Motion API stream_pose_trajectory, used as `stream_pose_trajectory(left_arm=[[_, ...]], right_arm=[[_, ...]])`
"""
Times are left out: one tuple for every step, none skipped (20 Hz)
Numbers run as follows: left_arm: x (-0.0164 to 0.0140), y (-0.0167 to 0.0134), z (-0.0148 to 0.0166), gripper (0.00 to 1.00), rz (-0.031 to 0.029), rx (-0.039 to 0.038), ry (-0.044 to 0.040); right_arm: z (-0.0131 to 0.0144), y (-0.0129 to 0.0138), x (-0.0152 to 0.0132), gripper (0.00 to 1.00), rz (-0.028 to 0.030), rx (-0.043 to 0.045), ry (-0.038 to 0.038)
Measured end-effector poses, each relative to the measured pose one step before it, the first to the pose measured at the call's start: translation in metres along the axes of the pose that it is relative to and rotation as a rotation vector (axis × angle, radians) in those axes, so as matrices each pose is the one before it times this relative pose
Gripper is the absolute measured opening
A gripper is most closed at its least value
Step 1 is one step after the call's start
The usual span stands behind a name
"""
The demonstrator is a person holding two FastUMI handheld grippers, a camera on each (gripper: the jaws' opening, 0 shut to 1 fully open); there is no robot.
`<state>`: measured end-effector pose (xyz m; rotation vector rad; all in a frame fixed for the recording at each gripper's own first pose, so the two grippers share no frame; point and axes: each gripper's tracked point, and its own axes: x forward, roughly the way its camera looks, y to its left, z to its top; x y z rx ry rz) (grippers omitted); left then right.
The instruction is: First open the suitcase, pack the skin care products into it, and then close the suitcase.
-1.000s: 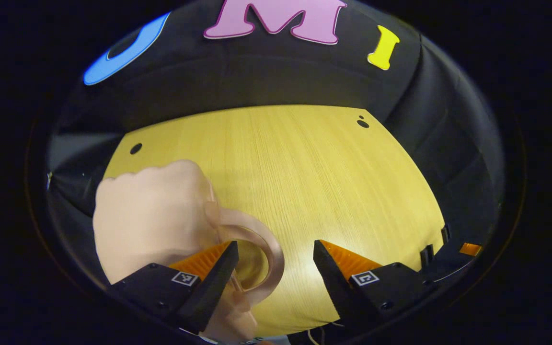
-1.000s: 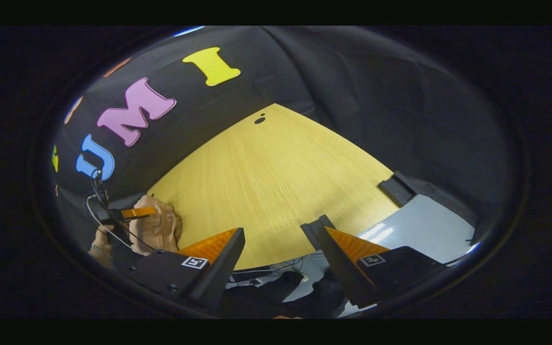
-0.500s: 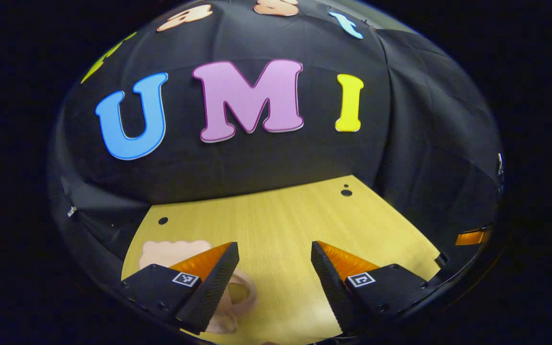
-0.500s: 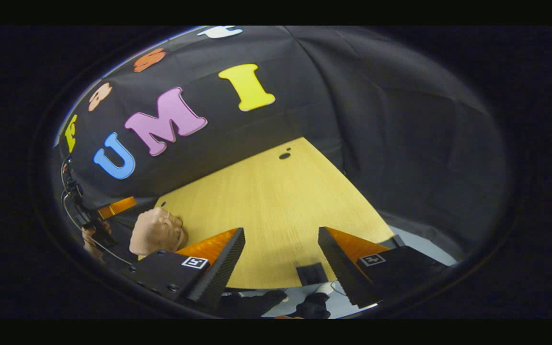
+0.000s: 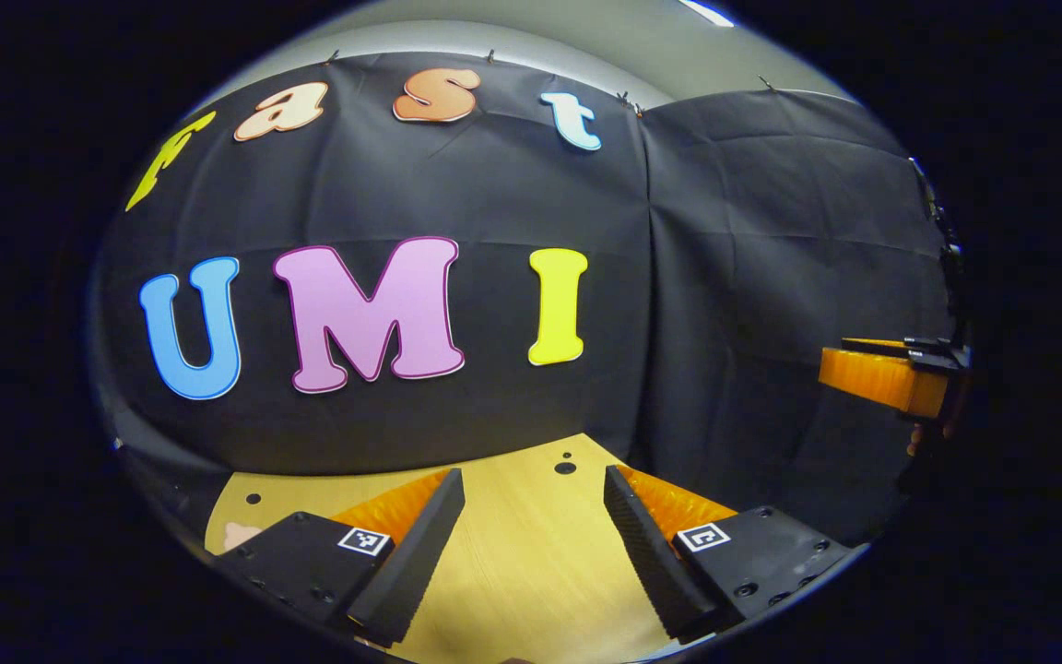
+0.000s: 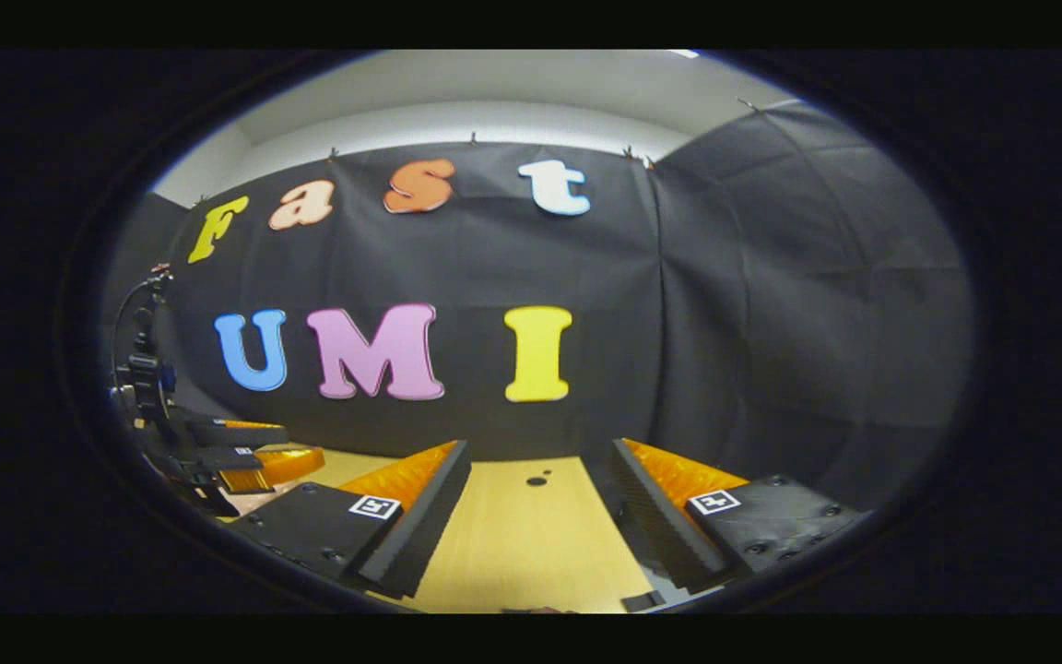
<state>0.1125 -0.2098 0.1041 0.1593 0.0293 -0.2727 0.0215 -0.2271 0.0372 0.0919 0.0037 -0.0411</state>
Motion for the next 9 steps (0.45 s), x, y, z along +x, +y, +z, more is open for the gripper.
stream_pose_trajectory(left_arm=[[-0.00341,0.00339,0.00332,0.97,0.01397,-0.008,-0.01313],[-0.00498,0.008,0.00816,0.97,0.01192,-0.0035,-0.01665],[-0.00399,0.01104,0.0102,0.97,0.01686,0.00139,-0.02017],[-0.00316,0.01283,0.00815,0.97,0.01682,0.00296,-0.02559],[0.00169,0.0101,0.00504,0.97,0.01267,0.00058,-0.02529],[0.00054,0.0083,0.00693,0.97,0.01232,-0.00318,-0.02108],[0.00229,0.00314,0.00239,0.97,-0.00042,-0.00553,-0.00252],[0.00194,0.00057,0.00024,0.97,-0.00942,-0.00564,0.01312],[0.00104,0.00145,-0.00019,0.98,-0.00606,-0.00522,0.00634]], right_arm=[[0.01047,0.0077,-0.0004,0.97,-0.008,-0.00054,-0.01351],[0.00952,0.00865,0.00097,0.97,0.00541,-0.00635,-0.02064],[0.00506,0.00859,-0.00061,0.93,0.00393,0.00911,-0.00442],[0.00408,0.00642,-0.00144,0.97,0.00332,-0.00138,-0.00909],[0.00266,0.00611,-0.00076,0.97,-0.00014,-0.00936,-0.00604],[0.0002,0.00294,-0.00202,0.97,-0.01075,-0.01222,0.0031],[0.00203,0.00244,-0.00319,0.97,-0.00954,-0.00981,-0.00021],[0.00154,0.00405,-0.0018,0.97,-0.00549,-0.00908,-0.00072],[0.00326,0.00267,-0.00257,1.0,-0.00586,-0.00685,-0.00594]])
